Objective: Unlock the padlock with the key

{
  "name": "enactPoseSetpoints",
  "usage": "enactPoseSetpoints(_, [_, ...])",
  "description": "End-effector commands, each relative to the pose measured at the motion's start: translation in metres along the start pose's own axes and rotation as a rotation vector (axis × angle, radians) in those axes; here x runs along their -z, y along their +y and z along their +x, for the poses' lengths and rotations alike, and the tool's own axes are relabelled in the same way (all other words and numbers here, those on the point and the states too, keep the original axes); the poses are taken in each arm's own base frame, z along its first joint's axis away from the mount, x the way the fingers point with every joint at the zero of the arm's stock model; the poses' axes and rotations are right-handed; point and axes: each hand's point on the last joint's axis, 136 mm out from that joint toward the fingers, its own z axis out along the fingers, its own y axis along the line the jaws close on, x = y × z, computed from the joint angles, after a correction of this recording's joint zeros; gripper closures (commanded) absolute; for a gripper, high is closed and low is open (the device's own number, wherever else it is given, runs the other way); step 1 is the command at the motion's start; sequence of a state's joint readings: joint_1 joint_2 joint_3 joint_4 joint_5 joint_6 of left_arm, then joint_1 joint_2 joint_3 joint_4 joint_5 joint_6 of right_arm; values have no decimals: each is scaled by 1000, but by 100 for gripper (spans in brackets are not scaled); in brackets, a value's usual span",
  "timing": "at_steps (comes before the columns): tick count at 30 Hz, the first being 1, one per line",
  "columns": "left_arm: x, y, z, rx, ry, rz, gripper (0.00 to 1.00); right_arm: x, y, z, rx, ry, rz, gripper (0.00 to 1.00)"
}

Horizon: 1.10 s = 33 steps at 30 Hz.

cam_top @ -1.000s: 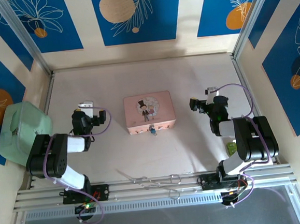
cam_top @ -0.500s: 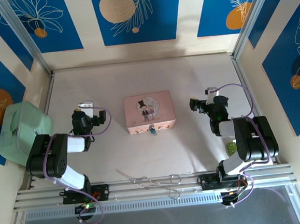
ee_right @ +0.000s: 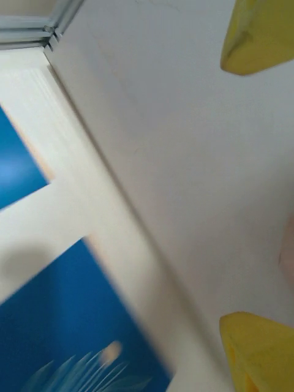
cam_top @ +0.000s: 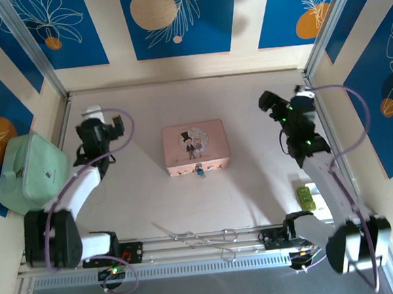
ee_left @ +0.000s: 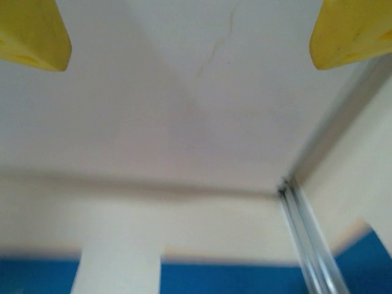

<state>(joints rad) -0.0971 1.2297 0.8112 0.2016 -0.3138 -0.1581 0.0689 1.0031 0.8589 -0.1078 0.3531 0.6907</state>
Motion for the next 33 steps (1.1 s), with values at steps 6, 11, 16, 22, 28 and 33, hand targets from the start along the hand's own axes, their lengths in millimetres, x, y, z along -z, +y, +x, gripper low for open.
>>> enactPoseSetpoints(6, [119,-144,52,-26,292,406,0,52,-33,126,59,458,365,8])
enactPoseSetpoints(11, [153,-181,100,75,442,563,1,86,49,168,417,639,241,1])
enactPoseSetpoints(16, [168,-186,116,115,511,615,2,104,106,205,514,645,76,1])
enactPoseSetpoints(22, [179,-196,145,202,598,662,7,102,138,222,638,379,-57,1])
enactPoseSetpoints(28, [180,-209,162,318,622,736,12,93,106,260,499,667,-154,8])
enactPoseSetpoints(33, [173,-215,170,317,659,706,13,92,73,274,478,737,-137,16])
